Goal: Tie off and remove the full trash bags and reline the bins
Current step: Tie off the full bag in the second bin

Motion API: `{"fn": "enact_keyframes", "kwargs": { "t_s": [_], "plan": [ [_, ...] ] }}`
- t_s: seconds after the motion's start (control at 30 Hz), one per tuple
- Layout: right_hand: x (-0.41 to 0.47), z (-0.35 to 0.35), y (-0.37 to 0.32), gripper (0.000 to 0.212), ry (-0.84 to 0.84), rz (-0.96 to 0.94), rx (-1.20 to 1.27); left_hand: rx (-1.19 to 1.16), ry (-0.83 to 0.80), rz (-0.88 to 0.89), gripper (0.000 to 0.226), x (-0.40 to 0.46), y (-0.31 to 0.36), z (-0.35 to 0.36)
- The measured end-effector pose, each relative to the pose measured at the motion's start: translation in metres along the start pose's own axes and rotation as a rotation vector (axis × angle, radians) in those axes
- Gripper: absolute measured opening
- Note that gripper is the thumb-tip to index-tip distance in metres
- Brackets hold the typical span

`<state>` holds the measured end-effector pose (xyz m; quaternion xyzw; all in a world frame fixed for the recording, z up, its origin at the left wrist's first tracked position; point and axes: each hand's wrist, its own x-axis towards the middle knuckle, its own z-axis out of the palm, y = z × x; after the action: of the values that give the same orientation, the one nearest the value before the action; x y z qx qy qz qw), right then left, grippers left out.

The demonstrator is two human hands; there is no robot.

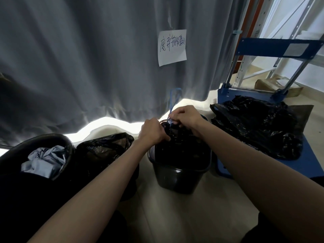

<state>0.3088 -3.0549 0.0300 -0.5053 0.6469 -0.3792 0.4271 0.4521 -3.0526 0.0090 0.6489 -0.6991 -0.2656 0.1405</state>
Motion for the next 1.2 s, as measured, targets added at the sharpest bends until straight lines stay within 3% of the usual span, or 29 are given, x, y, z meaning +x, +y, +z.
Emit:
{"fn": "enact_keyframes", "kwargs": {
  "t_s": [0.1, 0.2, 0.37, 0.53, 0.6, 0.7, 0.77, 0.87, 0.97, 1.07, 1.2],
  "plan": [
    [0.006, -0.008, -0.005, 0.025, 0.115, -0.015, 0.091, 0.077, -0.036, -0.006, 0.034, 0.002, -0.009, -0.003],
    [0.006, -0.012, -0.007, 0.022, 0.184, -0.036, 0.069, 0.163, -0.088, -0.011, 0.044, 0.004, -0.014, -0.006],
    [0.001, -0.011, -0.01, 0.018, 0.096, -0.114, -0.009, 0.146, -0.159, -0.005, 0.046, 0.012, -0.004, -0.027],
    [-0.009, -0.018, -0.022, 0.014, -0.027, -0.213, -0.02, 0.028, -0.069, 0.183, 0.08, 0.024, 0.01, -0.032],
    [-0.014, -0.019, -0.024, 0.01, -0.085, -0.233, 0.022, -0.005, -0.074, 0.255, 0.068, 0.024, 0.012, -0.025],
    [-0.019, -0.023, -0.025, 0.013, -0.143, -0.235, 0.043, -0.008, -0.059, 0.3, 0.03, 0.023, 0.013, -0.015],
    [-0.02, -0.029, -0.025, 0.015, -0.073, -0.255, -0.026, -0.022, -0.024, 0.294, 0.012, 0.024, 0.013, -0.012],
    [-0.016, -0.04, -0.018, 0.023, 0.228, -0.265, -0.11, -0.079, 0.03, 0.262, 0.025, 0.027, 0.013, -0.011],
    [-0.01, -0.058, 0.001, 0.032, 0.396, -0.083, -0.148, -0.137, 0.071, 0.234, 0.035, 0.029, 0.012, -0.01],
    [-0.009, -0.063, 0.022, 0.032, 0.269, 0.05, -0.333, -0.14, 0.097, 0.222, 0.034, 0.031, 0.009, -0.007],
    [-0.014, -0.05, 0.033, 0.041, 0.003, 0.023, -0.268, -0.179, 0.048, 0.211, 0.016, 0.031, 0.008, -0.008]
  ]
}}
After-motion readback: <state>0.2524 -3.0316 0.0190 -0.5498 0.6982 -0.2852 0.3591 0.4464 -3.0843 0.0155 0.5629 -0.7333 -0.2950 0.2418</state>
